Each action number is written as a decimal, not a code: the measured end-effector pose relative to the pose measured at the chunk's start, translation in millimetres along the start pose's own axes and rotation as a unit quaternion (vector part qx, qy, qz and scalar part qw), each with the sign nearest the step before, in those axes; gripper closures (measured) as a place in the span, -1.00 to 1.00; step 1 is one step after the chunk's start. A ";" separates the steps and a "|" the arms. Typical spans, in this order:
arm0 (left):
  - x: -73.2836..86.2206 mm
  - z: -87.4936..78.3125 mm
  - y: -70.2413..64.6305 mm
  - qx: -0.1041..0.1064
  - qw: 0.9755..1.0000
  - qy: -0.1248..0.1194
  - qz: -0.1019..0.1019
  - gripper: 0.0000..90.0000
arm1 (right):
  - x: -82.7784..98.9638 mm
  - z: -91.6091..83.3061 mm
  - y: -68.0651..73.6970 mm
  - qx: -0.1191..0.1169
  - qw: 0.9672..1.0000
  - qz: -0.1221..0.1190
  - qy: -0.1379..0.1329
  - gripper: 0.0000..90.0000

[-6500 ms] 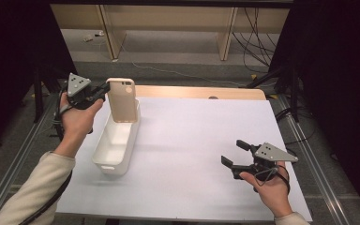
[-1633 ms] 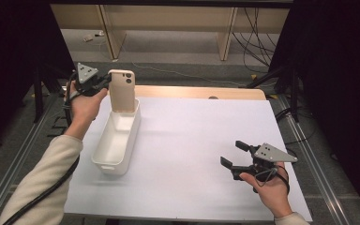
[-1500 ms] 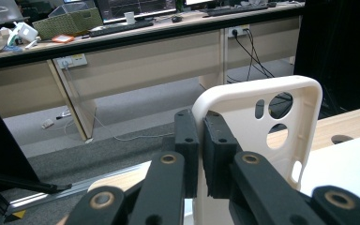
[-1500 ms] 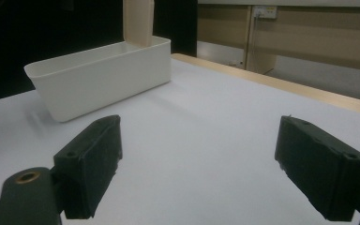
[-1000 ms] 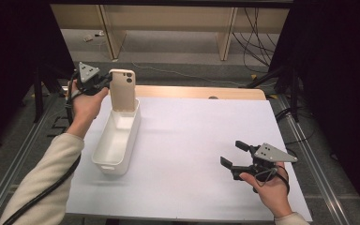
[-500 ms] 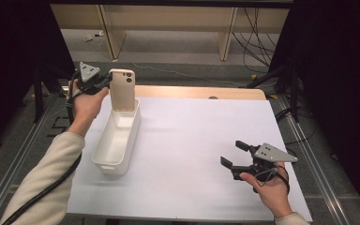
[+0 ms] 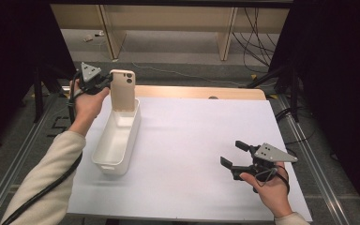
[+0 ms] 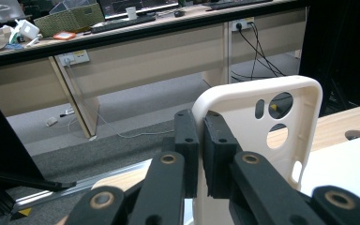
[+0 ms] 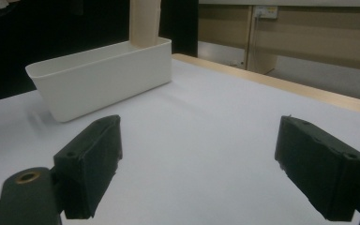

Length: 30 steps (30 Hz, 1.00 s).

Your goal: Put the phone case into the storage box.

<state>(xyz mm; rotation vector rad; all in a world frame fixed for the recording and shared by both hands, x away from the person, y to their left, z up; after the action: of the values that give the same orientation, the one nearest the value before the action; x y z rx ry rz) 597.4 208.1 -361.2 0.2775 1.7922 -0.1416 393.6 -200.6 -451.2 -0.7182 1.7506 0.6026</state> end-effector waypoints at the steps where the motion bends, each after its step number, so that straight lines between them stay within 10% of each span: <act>1: 0.3 0.3 -0.1 0.000 1.000 0.000 0.000 0.89 | -0.1 0.0 -0.1 0.000 1.000 0.000 0.000 -0.63; 30: 13.2 10.8 2.9 -0.001 1.000 0.013 -0.001 0.89 | -0.4 0.8 0.0 -0.001 1.000 0.001 -0.005 -0.63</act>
<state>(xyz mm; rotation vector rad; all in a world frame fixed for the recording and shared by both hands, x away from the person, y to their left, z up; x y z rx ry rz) 605.5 209.8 -376.4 0.2783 1.8186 -0.1380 394.1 -199.9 -451.0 -0.7151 1.7422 0.6086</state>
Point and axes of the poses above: each handheld gripper's, and its own axes: z roughly forward along the jaws, x roughly out of its underside, y roughly to its left, the point moved 9 cm from there along z, roughly forward along the jaws, and after that the axes turned 2 degrees about -z, right-handed, at the moved point
